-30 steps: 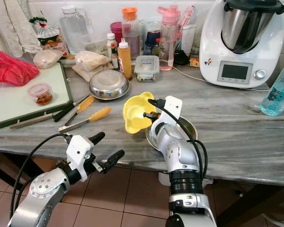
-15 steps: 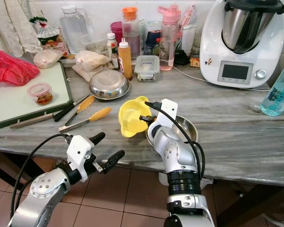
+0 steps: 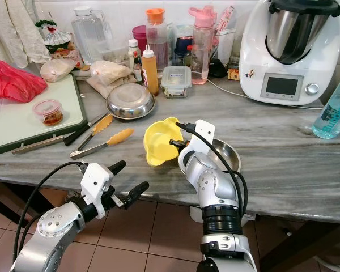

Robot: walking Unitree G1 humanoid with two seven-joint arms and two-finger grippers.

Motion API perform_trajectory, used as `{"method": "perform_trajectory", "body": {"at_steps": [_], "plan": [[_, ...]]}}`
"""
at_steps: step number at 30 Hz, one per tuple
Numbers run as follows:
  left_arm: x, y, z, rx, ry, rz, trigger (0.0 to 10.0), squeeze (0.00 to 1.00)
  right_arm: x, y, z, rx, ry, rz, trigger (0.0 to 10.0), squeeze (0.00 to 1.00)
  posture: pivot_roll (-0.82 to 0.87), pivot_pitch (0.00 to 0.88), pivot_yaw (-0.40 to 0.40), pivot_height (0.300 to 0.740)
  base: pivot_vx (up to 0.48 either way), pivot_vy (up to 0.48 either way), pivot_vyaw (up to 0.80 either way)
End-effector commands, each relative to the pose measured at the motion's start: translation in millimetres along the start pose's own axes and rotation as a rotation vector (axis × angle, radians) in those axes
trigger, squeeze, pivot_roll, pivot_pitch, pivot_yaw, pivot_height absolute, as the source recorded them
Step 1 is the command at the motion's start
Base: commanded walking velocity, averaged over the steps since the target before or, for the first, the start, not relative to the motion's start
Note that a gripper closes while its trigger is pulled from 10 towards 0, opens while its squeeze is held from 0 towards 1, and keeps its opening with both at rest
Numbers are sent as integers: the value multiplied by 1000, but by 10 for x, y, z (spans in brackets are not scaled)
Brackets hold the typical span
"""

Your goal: Setting the table

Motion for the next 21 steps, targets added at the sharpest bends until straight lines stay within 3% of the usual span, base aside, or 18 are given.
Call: {"method": "perform_trajectory", "body": {"at_steps": [1,10,21], "plan": [[-10,1,-14,-12,-7,-10,10000,0,-16,35,20,12,3,-1,10000,1000,-38,0,29,740,0,0,0],[-11,5,-13,-13,-6,-9,10000,0,-19,37,20,14,3,3,10000,1000,-38,0,28,740,0,0,0],[-7,-9,-19,-18,-9,-9,10000,0,-78,210,57,96,24,94,10000,1000,-41,0,31,740,0,0,0]]}}
Point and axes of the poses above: a point about 5 cm out from each wrist's last joint towards the gripper, its own z axis pointing back from the gripper into the wrist, its own y axis along the axis of the wrist's last joint, x = y × z, the point moved 5 cm from there along -z, pointing out of the wrist towards the gripper, and after that the axes turned 11 degrees about -z, right-handed, at the moved point
